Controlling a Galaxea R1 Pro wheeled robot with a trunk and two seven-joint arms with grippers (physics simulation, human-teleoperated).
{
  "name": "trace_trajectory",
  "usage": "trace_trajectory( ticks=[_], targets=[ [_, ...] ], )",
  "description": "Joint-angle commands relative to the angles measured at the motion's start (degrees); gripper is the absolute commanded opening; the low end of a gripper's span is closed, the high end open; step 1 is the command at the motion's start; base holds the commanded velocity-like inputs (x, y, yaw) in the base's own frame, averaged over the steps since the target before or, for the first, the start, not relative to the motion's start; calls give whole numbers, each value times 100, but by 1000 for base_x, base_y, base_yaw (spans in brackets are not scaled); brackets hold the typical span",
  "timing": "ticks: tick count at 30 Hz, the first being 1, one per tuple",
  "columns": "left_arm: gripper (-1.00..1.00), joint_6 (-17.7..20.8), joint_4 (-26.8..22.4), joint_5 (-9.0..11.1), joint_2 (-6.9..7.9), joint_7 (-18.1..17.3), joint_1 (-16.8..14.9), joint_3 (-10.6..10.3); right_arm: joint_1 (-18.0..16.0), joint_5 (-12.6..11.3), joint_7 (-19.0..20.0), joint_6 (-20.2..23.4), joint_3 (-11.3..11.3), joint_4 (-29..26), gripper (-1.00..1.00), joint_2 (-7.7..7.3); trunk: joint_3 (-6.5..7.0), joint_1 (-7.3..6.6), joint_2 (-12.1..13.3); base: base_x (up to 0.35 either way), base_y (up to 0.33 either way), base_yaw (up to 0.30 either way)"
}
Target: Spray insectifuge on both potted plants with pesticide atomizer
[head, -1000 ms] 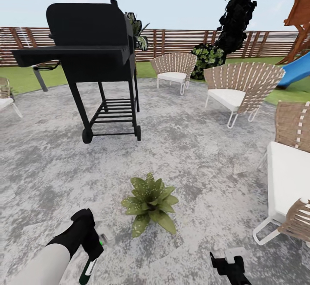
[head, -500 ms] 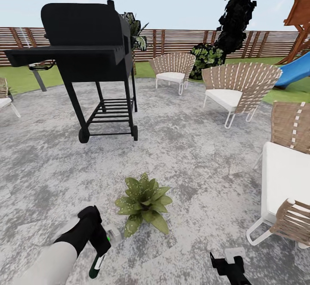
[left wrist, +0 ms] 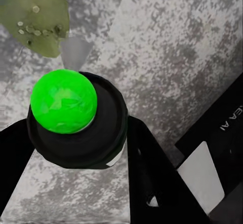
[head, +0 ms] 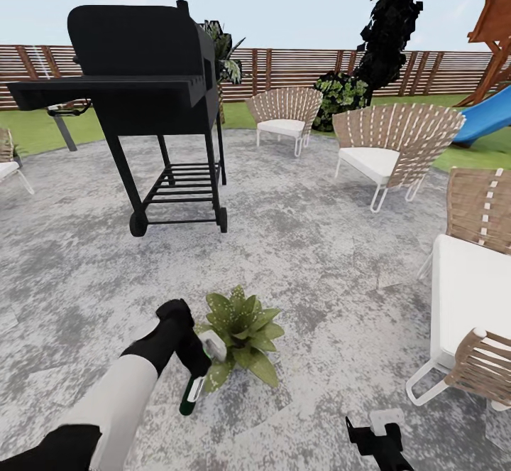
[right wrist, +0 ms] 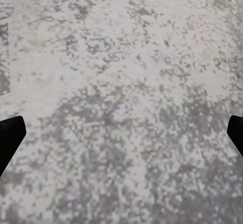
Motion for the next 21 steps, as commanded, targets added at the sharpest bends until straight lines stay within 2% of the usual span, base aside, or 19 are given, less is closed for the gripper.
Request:
trace_trajectory(
  ticks=[1, 4, 6, 9, 12, 16, 21],
  targets=[
    [-100, 61, -12, -111, -6, -217, -60, 12, -4, 60, -13, -20, -42, 6, 100, 1, -5, -1, -2, 0, 0, 0],
    [-100, 61, -7, -157, -7, -541, -240, 8, -4, 60, -13, -20, -42, 6, 100, 1, -5, -1, -2, 0, 0, 0],
    [-100, 61, -6, -273, -11, -681, -304, -1, -4, 60, -13, -20, -42, 6, 100, 1, -5, -1, -2, 0, 0, 0],
    [-100, 61, -6, -549, -24, -870, -402, -105, -4, 60, -12, -20, -42, 6, 100, 1, -5, -1, -2, 0, 0, 0],
    [-100, 61, -6, -804, -18, -1245, -450, -211, -4, 60, -6, -20, -42, 6, 100, 1, -5, -1, -2, 0, 0, 0],
    [-100, 61, -7, -1054, -17, -1369, -456, -224, -4, 60, -5, -20, -42, 8, 100, 1, -4, -1, -2, 0, 0, -28],
    [-100, 61, -14, -1100, -16, -1390, -458, -225, -4, 67, -4, -20, -42, 12, 100, 1, 9, -1, -2, 0, 0, -202]
  ],
)
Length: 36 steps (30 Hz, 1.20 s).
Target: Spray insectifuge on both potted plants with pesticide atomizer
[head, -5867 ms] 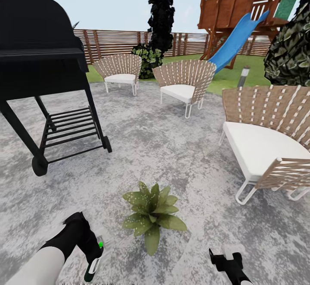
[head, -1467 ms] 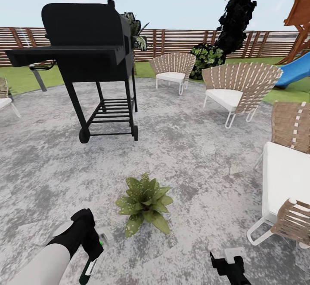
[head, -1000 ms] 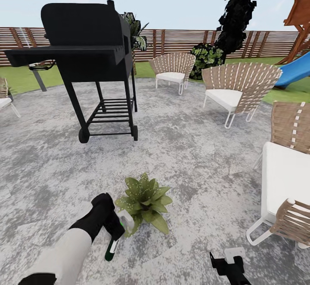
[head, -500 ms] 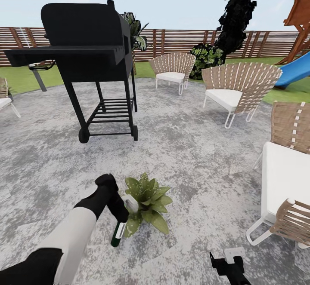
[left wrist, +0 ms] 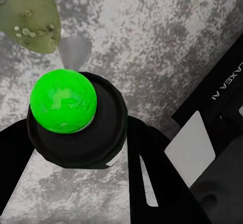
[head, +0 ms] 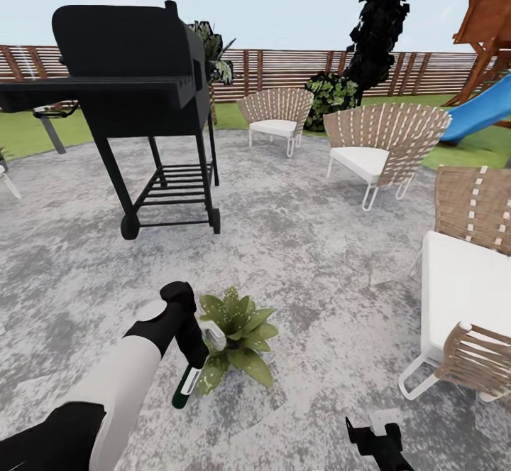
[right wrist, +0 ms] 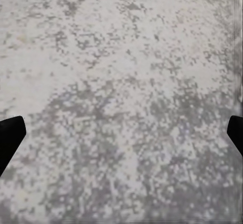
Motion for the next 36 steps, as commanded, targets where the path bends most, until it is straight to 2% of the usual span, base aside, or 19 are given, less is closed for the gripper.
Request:
trace_trajectory(
  ticks=[1, 6, 13, 15, 17, 19, 20, 21, 22, 24, 28, 32, 36],
  targets=[
    [-100, 60, -8, -49, 0, -55, -3, -3, -5, 60, -12, -20, -43, 6, 100, 2, -1, -1, -2, 0, 0, -237],
    [-100, 60, -14, -56, -9, -55, -10, -7, -5, 57, -12, -20, -43, 4, 100, 2, 16, -1, -2, 35, -10, -235],
    [-100, 60, -9, -63, 37, -55, -267, -14, -5, 58, -12, -20, -43, 6, 100, 2, 20, -1, -2, 77, -19, -31],
    [-100, 60, 3, -130, 56, -81, -426, -13, -5, 55, -12, -20, -43, 3, 100, 2, 20, -1, -2, 4, -1, -1],
    [-100, 60, 13, -263, 82, -117, -540, -10, -5, 58, -12, -20, -43, 3, 100, 2, 20, -1, -2, 1, 0, 0],
    [-100, 45, 12, -477, 106, -117, -565, -17, -5, 57, -12, -20, -43, 3, 100, 2, 20, -1, -2, 0, 0, 0],
    [-100, 24, 11, -660, 114, -117, -552, -16, -5, 57, -12, -20, -43, 2, 100, 2, 20, -1, -2, 0, 0, 0],
    [-100, 1, 10, -924, 121, -117, -526, -14, -5, 57, -12, -20, -43, 2, 100, 2, 20, -1, -2, 0, 0, 0],
    [-100, -16, 9, -1080, 137, -117, -510, -11, -5, 57, -12, -20, -43, 2, 100, 2, 20, -1, -2, 0, 0, 0],
    [-100, -30, 57, -1190, 188, -117, -478, -3, -5, 58, -12, -20, -43, 3, 100, 2, 20, -1, -2, 0, 0, 0],
    [-100, -20, 22, -1205, 177, -117, -185, 8, -5, 60, -12, -20, -43, 6, 100, 2, 20, -1, -2, 0, 0, 0],
    [-100, -1, 2, -1197, 119, -117, -105, 29, -5, 60, -12, -20, -43, 8, 100, 2, 20, -1, -2, 0, 0, 0],
    [-100, 26, -7, -1177, -74, -117, -98, 35, -5, 63, -12, -20, -43, 7, 100, 2, 20, -1, -2, 0, 0, 0]
  ],
)
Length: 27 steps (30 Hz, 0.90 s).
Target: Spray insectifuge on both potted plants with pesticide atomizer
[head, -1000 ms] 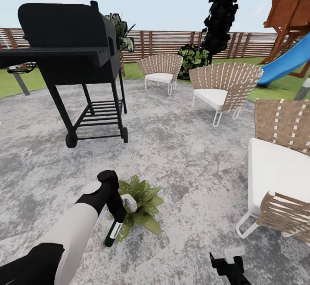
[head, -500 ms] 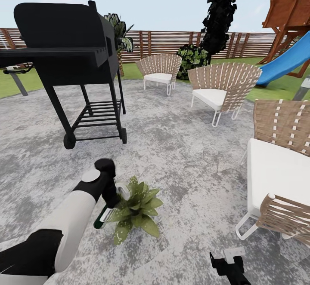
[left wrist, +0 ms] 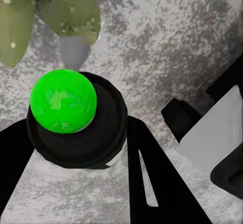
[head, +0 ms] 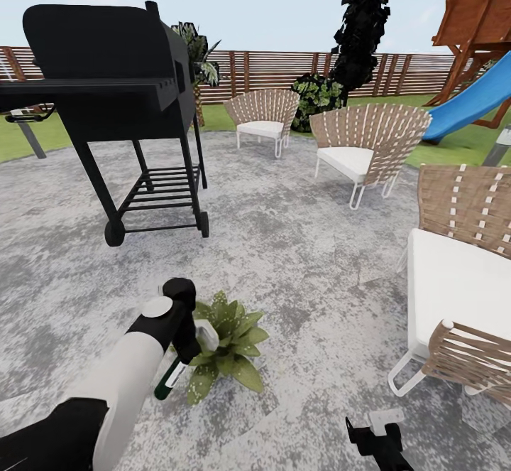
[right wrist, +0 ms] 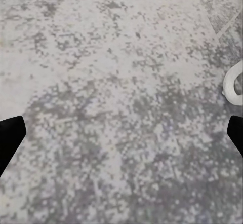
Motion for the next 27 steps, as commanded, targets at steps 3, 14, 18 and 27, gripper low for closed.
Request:
trace_trajectory(
  ticks=[3, 14, 18, 27],
  targets=[
    [-100, 72, -6, -45, -92, -53, -2, -4, -4, 61, -12, -20, -42, 8, 100, 1, -5, -1, -2, 0, 0, 0],
    [-100, 76, -2, -10, 22, -53, 444, 811, -4, 61, -20, -20, -42, 10, 100, 1, -5, -1, -2, 0, 0, 0],
    [-100, 84, -204, -14, 17, -28, 439, 1272, -4, 61, -21, -20, -42, 10, 100, 1, -5, -1, -2, 0, 0, 0],
    [-100, 773, -537, -18, 31, -26, 445, 1352, -4, 61, -21, -20, -42, 10, 100, 1, -5, -1, -2, 0, 0, 0]
  ],
)
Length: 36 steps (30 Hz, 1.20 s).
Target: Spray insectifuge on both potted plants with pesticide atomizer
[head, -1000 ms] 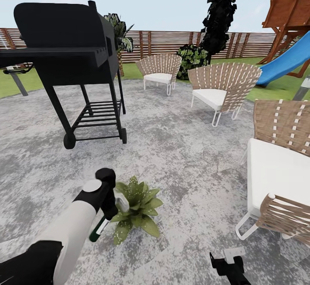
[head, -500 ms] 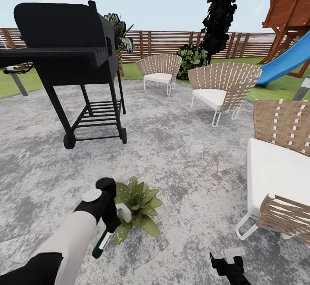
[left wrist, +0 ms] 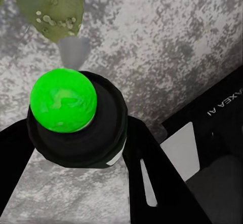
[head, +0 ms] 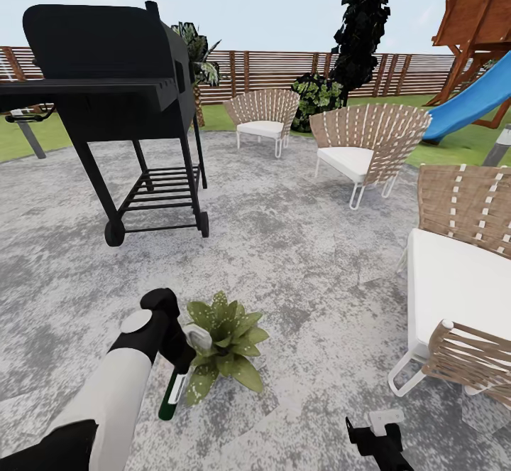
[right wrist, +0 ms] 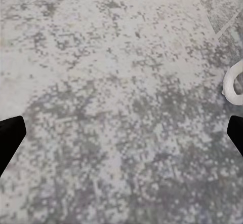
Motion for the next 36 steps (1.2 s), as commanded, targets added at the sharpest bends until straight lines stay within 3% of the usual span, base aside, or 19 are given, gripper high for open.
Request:
trace_trajectory(
  ticks=[1, 8, 16, 24, 29, 36],
  targets=[
    [-100, 78, 2, -62, -9, -49, 5, 17, -4, 60, -13, -20, -42, 6, 100, 1, -5, -1, -2, 0, 0, 0],
    [-100, 79, 5, -55, 20, -43, 476, 20, -4, 60, -13, -20, -42, 6, 100, 1, -5, -1, -2, 0, 0, 0],
    [-100, 103, -520, -51, -3, -24, 448, 48, -4, 60, -13, -20, -42, 6, 100, 1, -5, -1, -2, 0, 0, 0],
    [-100, 77, -495, -51, 74, -5, 796, 248, -4, 60, -13, -20, -42, 6, 100, 1, -5, -1, -2, 0, 0, 0],
    [-100, 78, -592, -51, 70, 4, 828, 283, -4, 52, -13, -20, -42, 6, 100, 1, -5, -1, -2, 0, 0, 1],
    [-100, 88, -925, -51, 33, 6, 806, 291, -4, 56, -13, -20, -42, 6, 100, 2, -5, -1, -2, 29, -46, 221]
  ],
)
